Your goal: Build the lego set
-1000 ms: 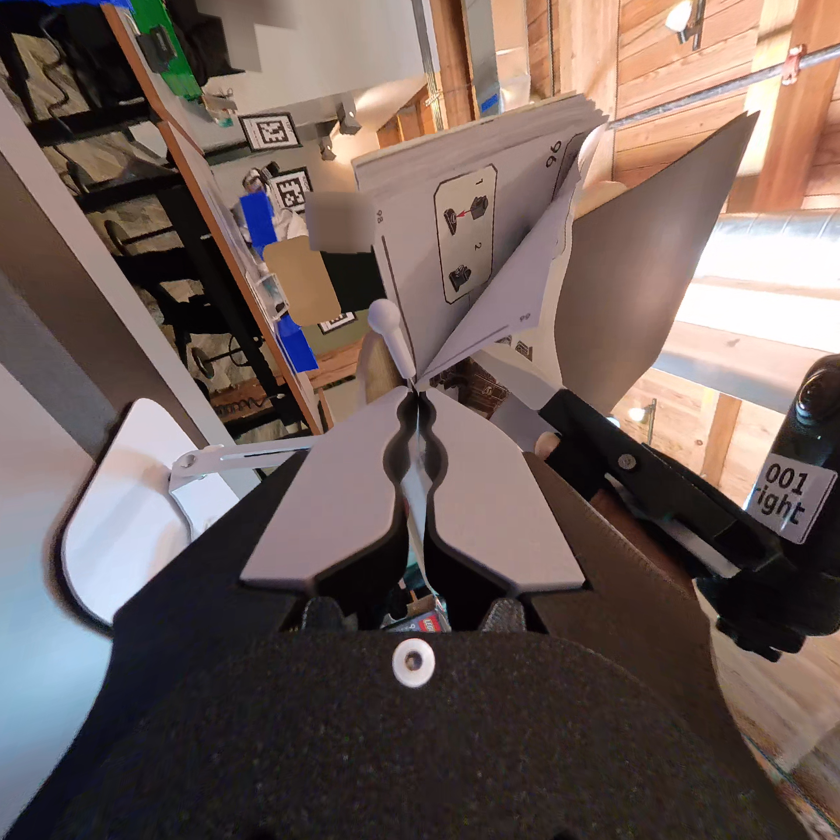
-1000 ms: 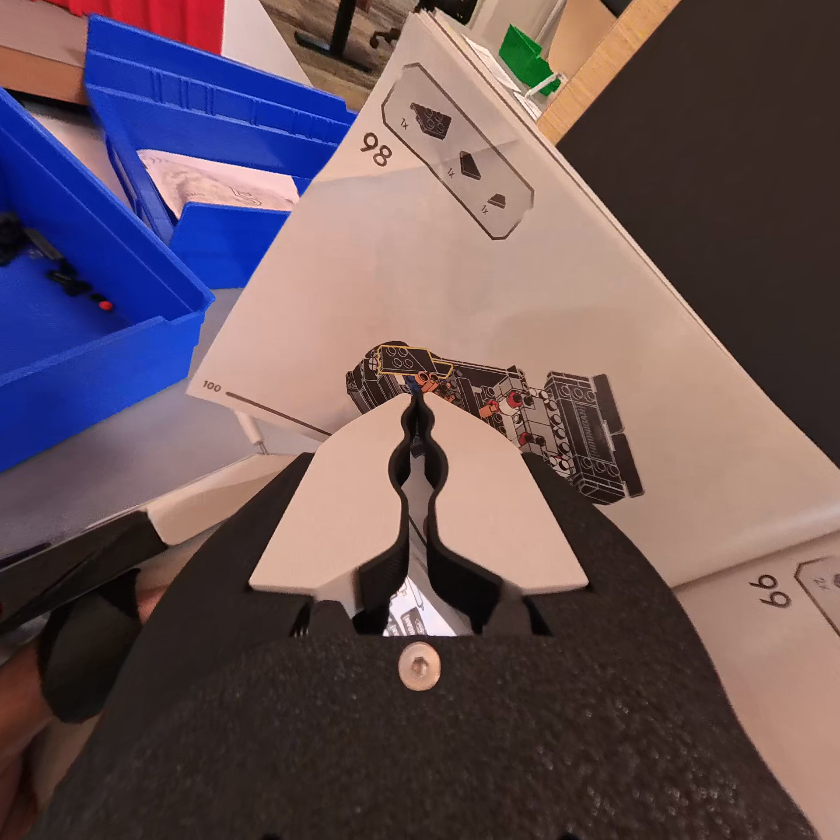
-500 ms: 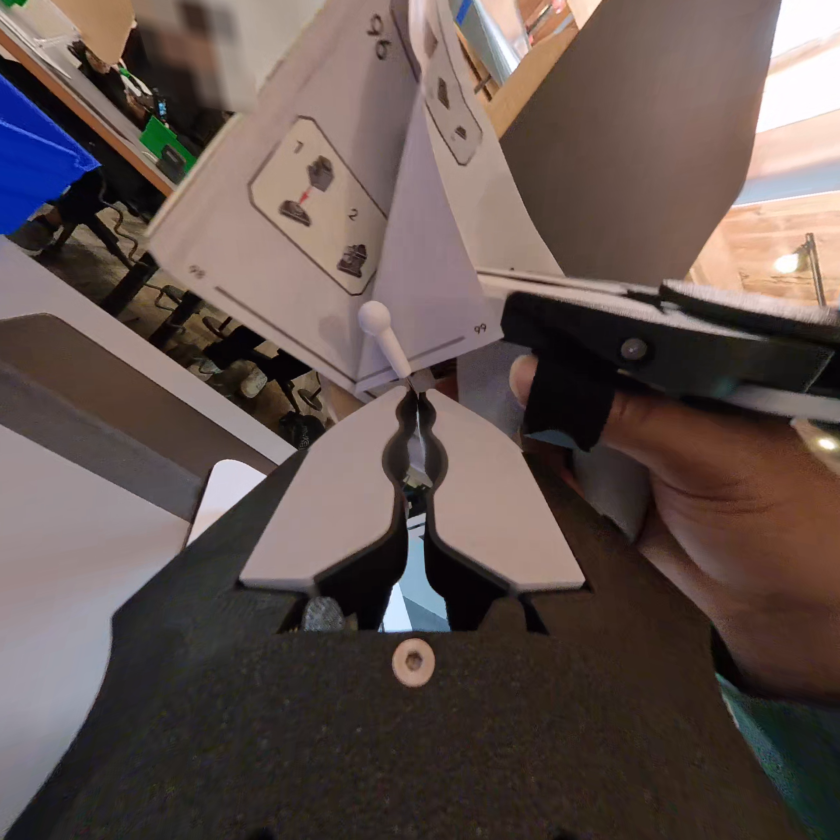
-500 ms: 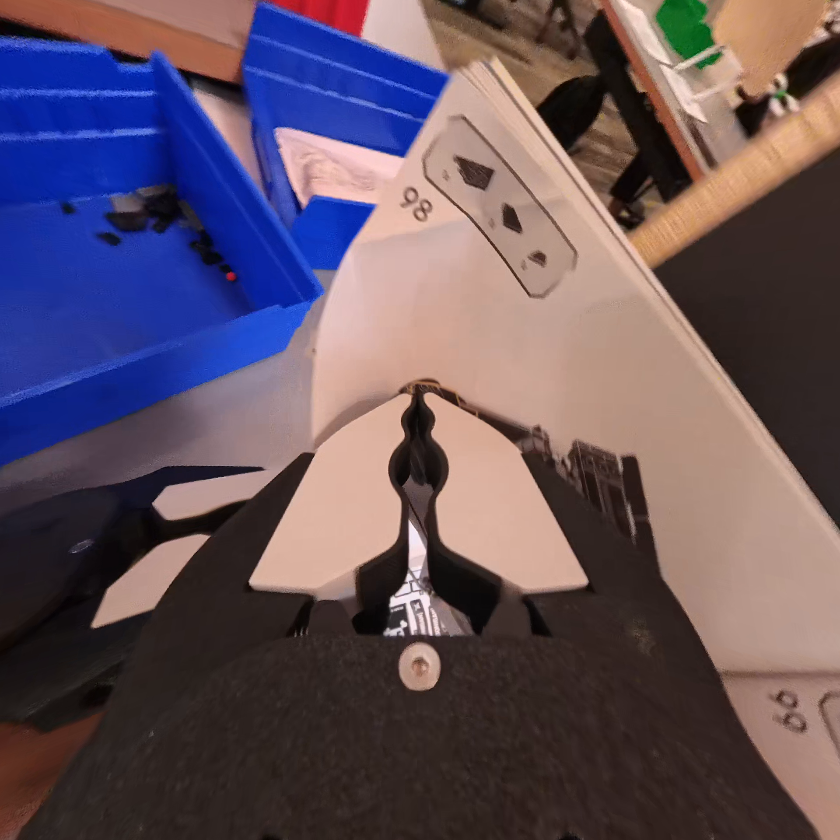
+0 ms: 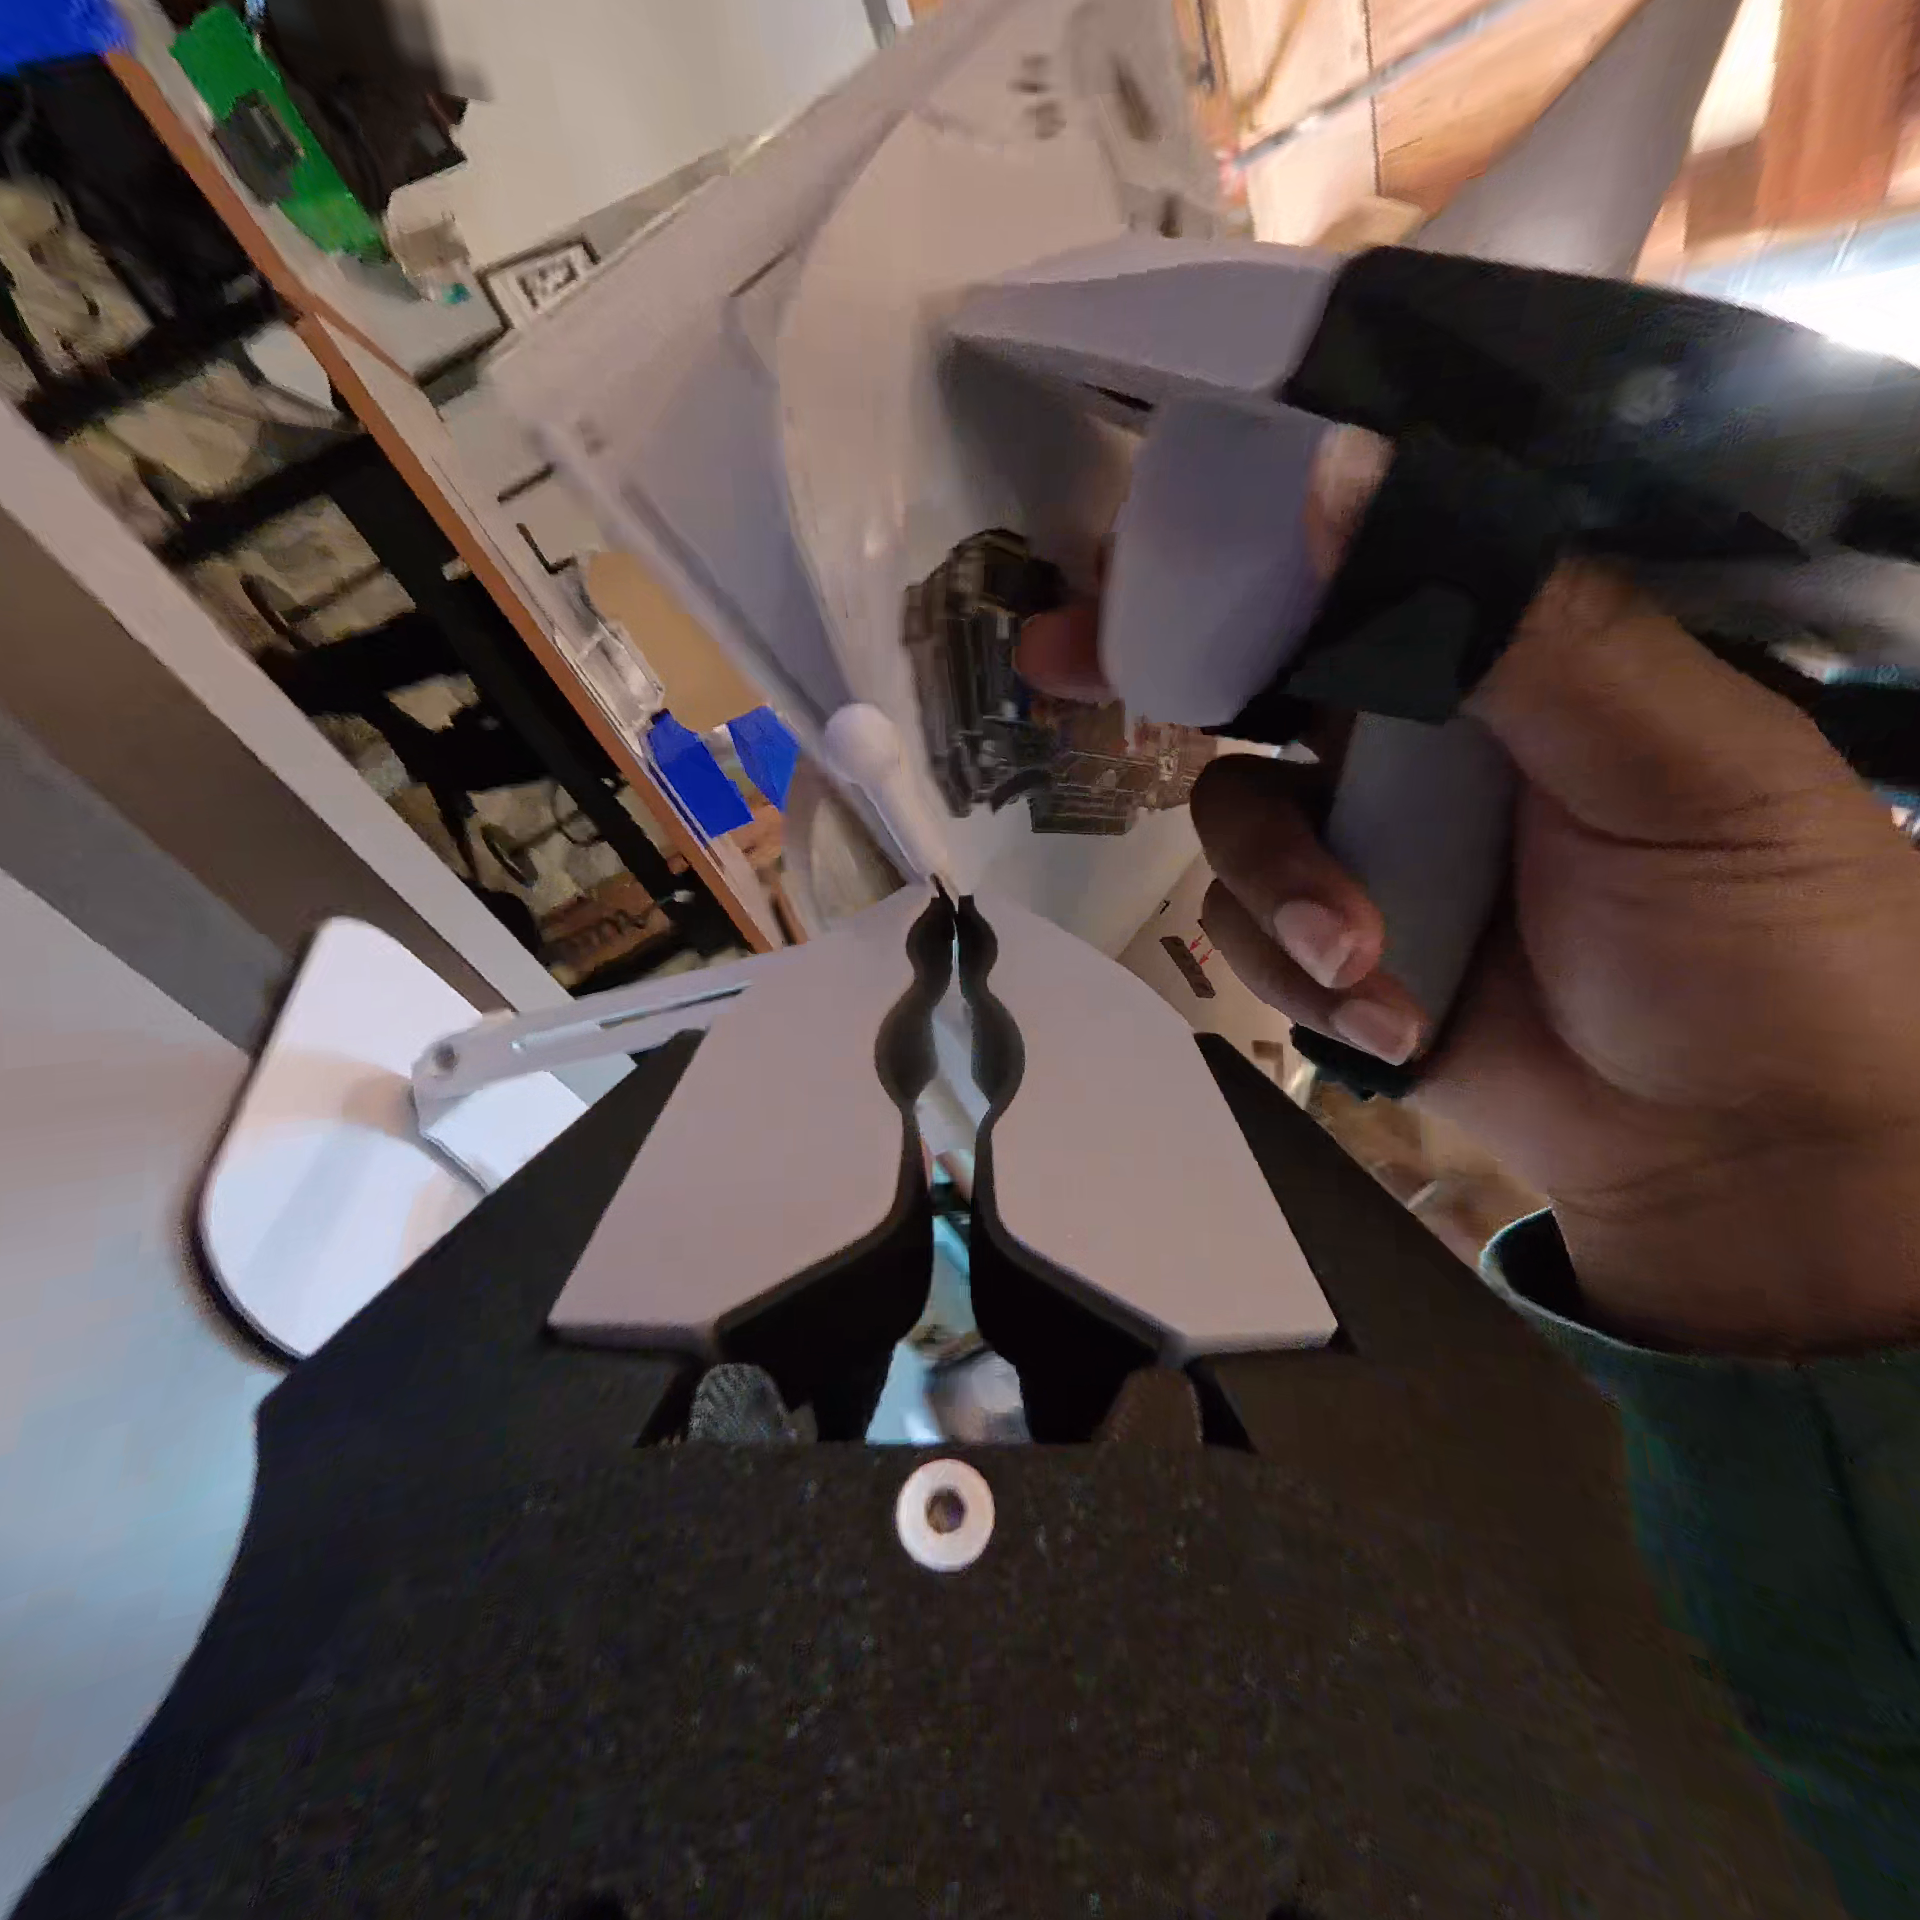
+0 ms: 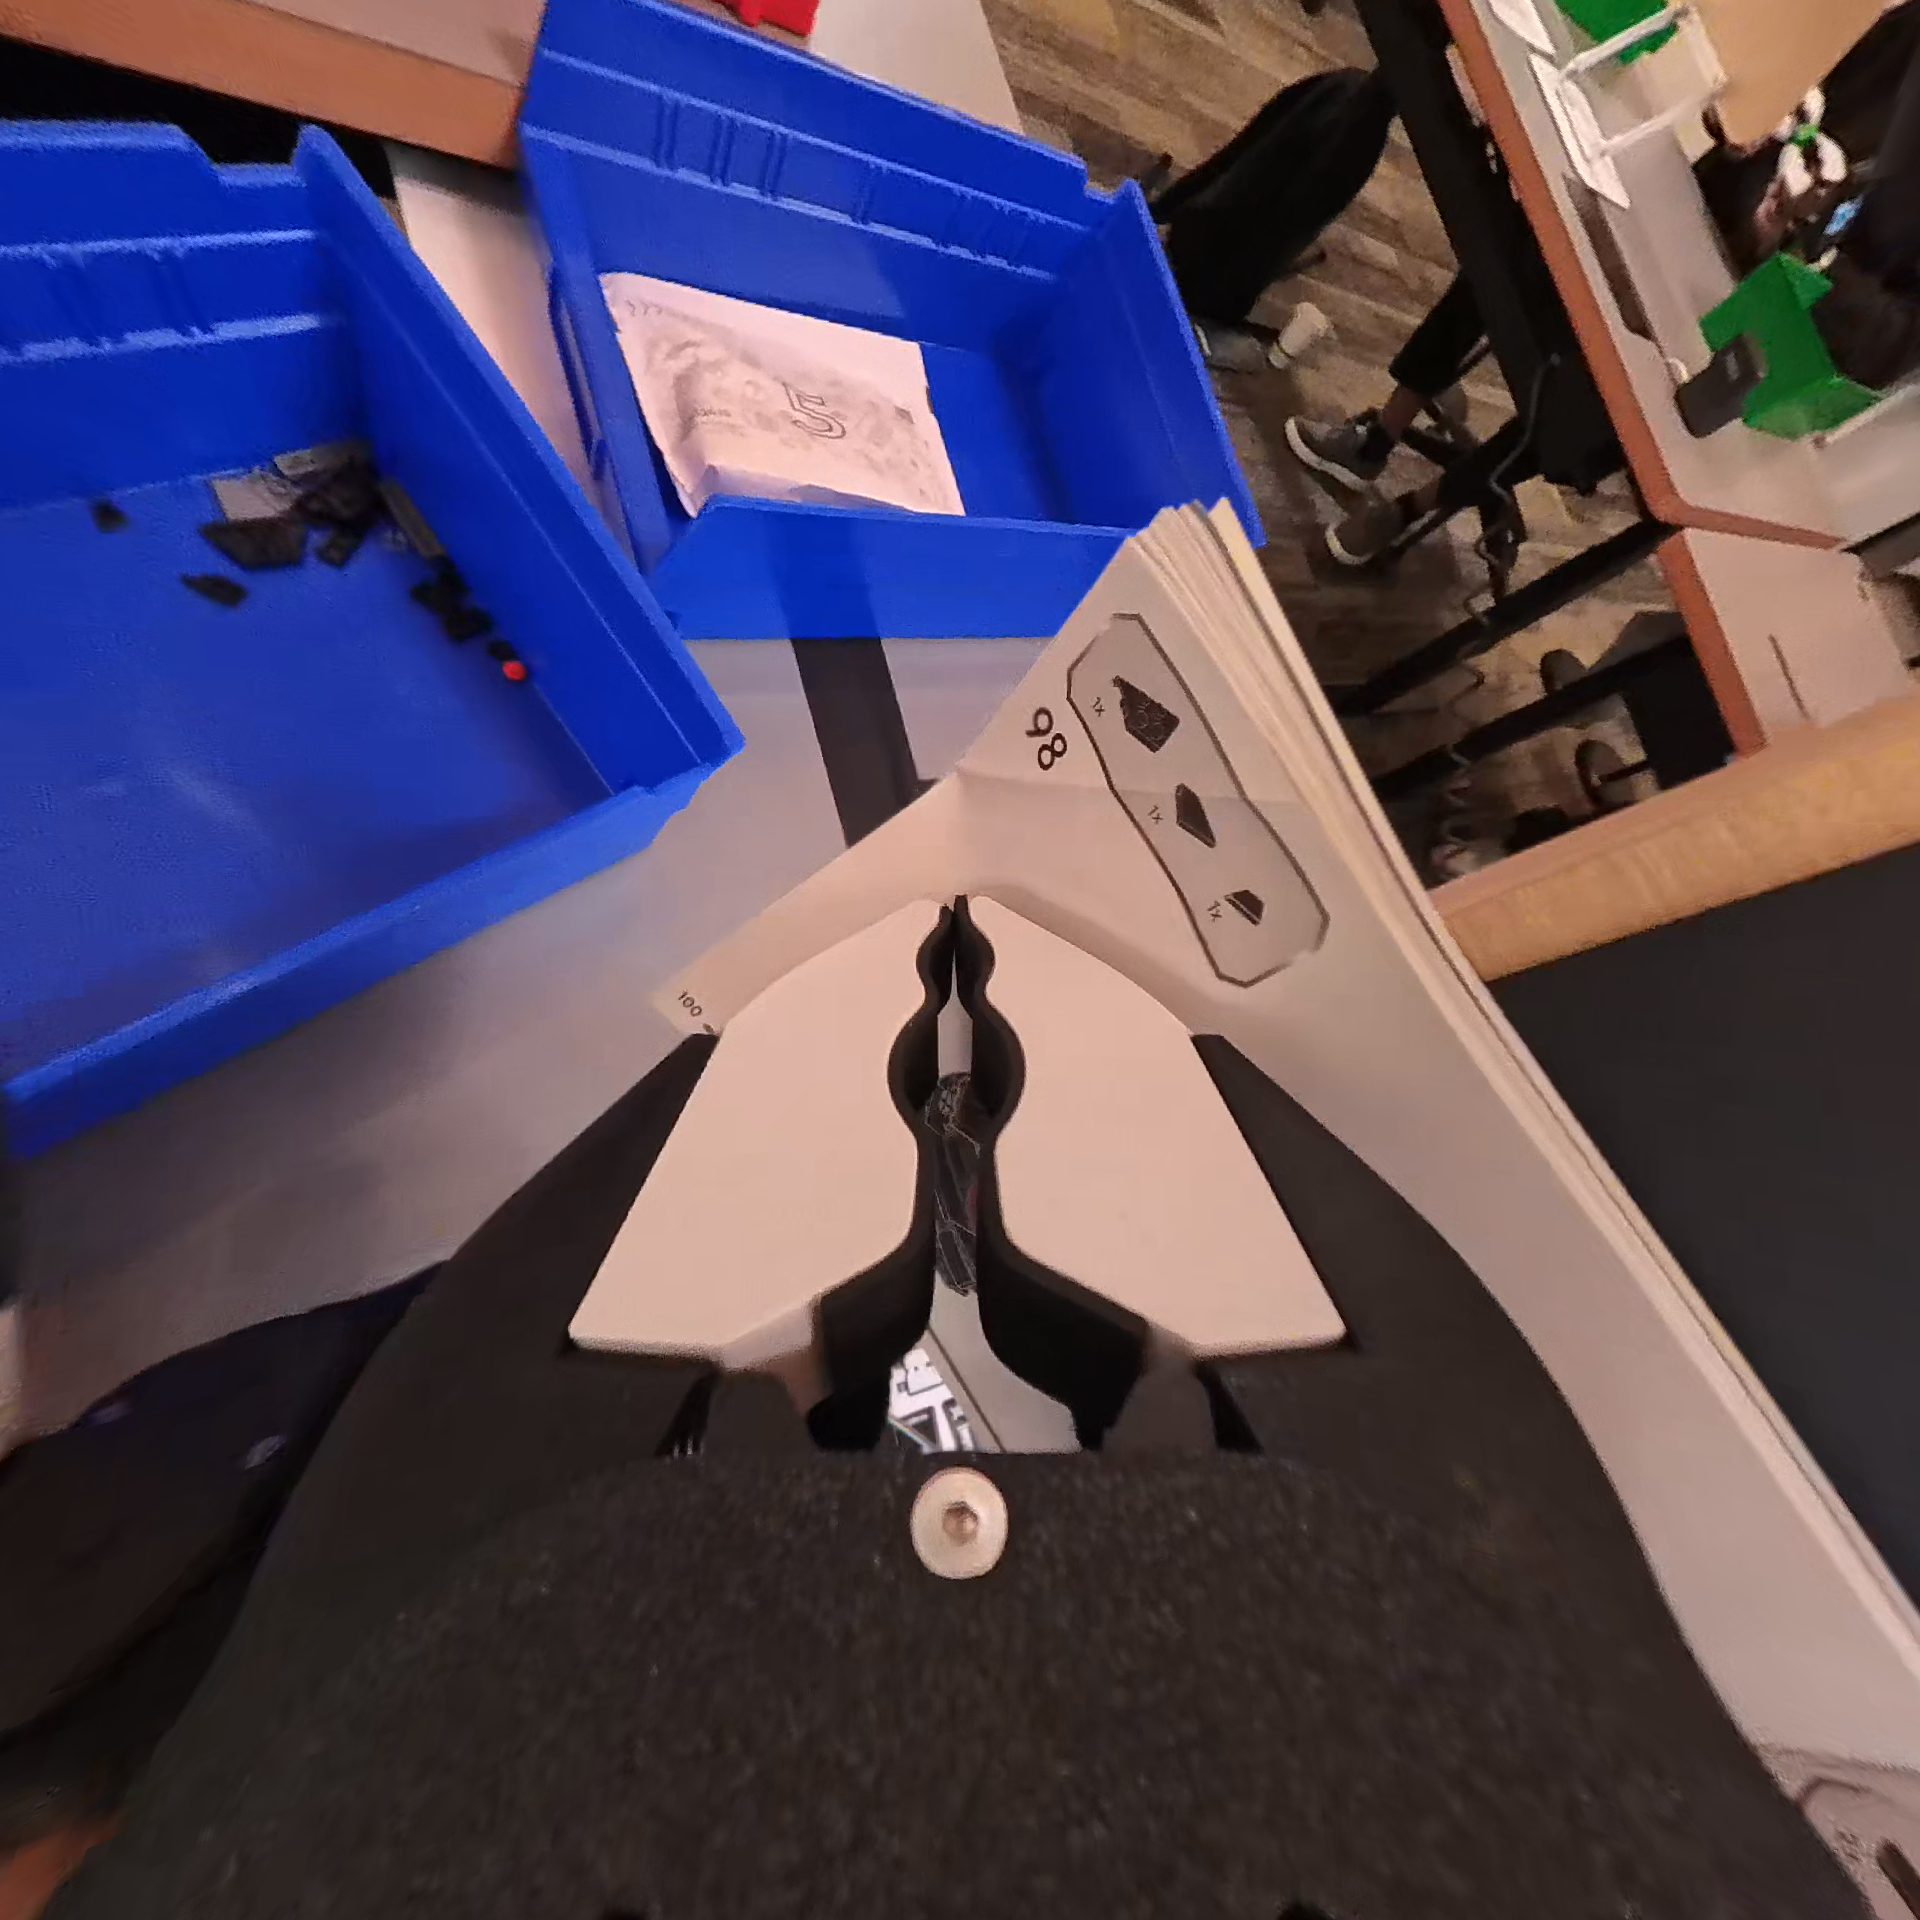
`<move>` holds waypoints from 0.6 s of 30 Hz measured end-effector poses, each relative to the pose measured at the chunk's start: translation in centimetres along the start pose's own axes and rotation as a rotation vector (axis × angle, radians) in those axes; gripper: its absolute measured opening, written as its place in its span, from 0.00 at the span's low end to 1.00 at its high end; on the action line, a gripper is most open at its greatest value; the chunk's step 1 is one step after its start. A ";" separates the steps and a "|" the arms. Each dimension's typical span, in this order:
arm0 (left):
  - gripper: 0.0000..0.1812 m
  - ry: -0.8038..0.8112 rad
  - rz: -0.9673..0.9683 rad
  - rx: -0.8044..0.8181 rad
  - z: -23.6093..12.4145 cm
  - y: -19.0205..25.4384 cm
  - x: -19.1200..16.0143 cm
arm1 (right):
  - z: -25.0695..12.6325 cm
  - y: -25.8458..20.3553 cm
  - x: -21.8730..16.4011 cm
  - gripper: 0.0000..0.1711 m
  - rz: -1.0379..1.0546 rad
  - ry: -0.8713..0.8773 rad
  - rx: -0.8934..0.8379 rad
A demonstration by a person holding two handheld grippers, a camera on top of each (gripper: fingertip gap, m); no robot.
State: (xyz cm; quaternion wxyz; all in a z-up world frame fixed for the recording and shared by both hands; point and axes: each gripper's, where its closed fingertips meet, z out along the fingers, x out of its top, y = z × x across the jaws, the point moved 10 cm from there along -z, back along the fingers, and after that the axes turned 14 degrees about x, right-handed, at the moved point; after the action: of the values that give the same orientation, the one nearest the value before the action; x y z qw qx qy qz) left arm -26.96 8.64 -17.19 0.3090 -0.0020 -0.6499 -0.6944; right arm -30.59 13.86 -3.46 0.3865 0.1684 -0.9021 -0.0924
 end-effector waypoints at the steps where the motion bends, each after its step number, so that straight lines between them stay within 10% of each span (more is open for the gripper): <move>1: 0.01 0.011 0.095 0.009 0.0 0.7 0.2 | 0.0 -0.1 0.0 0.00 -0.008 -0.006 -0.017; 10: 0.01 -0.111 0.857 0.018 2.5 4.8 2.6 | -6.1 1.3 -1.1 0.00 0.008 0.264 -0.052; 18: 0.02 -0.169 1.441 0.002 4.5 8.2 0.8 | -9.3 2.3 -15.5 0.00 0.333 0.378 -0.249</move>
State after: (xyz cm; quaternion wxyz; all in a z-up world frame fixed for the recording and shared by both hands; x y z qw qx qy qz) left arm -25.85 12.64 -8.73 0.6385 -0.4831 -0.5094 -0.3152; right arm -14.36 21.49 -6.80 0.5753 -0.0166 -0.8110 -0.1048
